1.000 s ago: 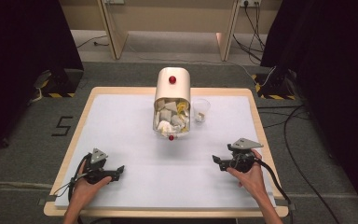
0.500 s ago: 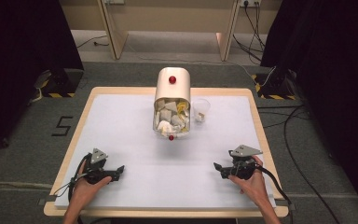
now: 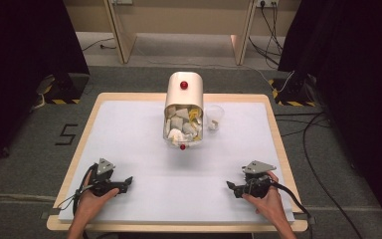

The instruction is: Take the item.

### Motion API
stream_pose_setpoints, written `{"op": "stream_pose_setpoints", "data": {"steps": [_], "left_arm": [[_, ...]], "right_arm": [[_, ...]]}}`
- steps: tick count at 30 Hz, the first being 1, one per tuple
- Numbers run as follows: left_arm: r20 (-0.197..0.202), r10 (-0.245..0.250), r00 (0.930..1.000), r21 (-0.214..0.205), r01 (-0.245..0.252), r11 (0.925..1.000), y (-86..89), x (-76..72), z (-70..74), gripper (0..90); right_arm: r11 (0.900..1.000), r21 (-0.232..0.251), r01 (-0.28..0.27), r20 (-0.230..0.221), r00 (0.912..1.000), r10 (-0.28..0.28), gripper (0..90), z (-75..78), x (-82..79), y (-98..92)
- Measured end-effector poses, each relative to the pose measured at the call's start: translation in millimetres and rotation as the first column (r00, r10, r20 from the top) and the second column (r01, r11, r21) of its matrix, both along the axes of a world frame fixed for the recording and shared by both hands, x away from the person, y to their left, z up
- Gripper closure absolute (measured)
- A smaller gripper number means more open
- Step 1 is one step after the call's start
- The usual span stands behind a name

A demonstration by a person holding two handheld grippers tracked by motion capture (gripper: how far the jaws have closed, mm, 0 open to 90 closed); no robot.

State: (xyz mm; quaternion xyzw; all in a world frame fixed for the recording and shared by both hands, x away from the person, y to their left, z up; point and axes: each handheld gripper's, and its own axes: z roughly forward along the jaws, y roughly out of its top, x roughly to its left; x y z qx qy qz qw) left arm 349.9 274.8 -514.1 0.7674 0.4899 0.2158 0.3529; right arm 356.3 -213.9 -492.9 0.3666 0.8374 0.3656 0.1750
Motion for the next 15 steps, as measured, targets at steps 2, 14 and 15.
{"op": "stream_pose_setpoints", "data": {"steps": [2, 14, 15], "left_arm": [[0.000, 0.000, 1.0000, 0.000, 0.000, 1.0000, 0.0, 0.0, 0.0, 9.4], [0.000, -0.001, 1.0000, -0.001, 0.001, 1.0000, 0.0, 0.0, 0.0, 9.5], [0.000, -0.001, 1.0000, 0.000, 0.001, 1.0000, 0.0, 0.0, 0.0, 9.5]], "right_arm": [[1.0000, -0.009, 0.000, -0.008, 1.0000, -0.001, 18.0, -1.1, -1.1, 0.5], [0.9999, 0.009, 0.013, -0.039, 0.9992, -0.013, 19.6, -8.5, -7.2, -5.5], [0.9998, 0.012, 0.017, -0.037, 0.9992, -0.016, 19.5, -8.9, -7.9, -6.1]]}}
